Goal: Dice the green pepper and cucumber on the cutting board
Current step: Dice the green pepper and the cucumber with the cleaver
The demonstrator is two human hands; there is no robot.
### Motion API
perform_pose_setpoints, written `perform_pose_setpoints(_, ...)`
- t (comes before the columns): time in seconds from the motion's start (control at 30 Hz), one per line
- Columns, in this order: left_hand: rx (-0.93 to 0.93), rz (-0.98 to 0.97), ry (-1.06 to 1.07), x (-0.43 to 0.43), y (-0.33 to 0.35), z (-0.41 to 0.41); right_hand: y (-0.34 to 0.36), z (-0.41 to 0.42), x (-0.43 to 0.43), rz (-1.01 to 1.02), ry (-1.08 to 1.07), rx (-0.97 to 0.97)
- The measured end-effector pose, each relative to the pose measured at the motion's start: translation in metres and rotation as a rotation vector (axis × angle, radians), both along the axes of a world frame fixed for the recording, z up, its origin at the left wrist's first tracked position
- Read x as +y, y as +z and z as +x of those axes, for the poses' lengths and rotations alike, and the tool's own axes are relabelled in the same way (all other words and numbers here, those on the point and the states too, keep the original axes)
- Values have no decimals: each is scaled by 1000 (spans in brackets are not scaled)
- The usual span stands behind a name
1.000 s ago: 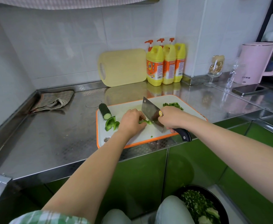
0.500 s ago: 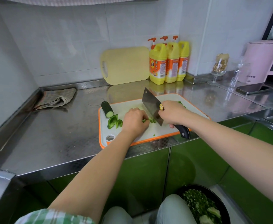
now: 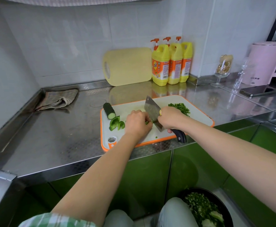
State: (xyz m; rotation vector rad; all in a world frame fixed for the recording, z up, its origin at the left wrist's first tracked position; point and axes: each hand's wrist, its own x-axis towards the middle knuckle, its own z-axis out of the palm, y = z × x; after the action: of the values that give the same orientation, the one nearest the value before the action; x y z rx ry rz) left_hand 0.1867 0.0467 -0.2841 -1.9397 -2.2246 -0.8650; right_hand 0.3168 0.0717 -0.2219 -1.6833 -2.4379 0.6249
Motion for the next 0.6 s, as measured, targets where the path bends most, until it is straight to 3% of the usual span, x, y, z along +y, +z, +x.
perform_pose_setpoints(0.13, 46, -23, 8, 0, 1, -7, 9, 13, 6, 62, 7, 65)
perform_pose_setpoints(0.4, 214, -176, -81, -16, 14, -30, 12, 8, -5, -13, 38, -104)
perform_pose_setpoints(0.6, 134, -116, -77, -17, 7, -32, 0, 2, 1, -7, 25, -20)
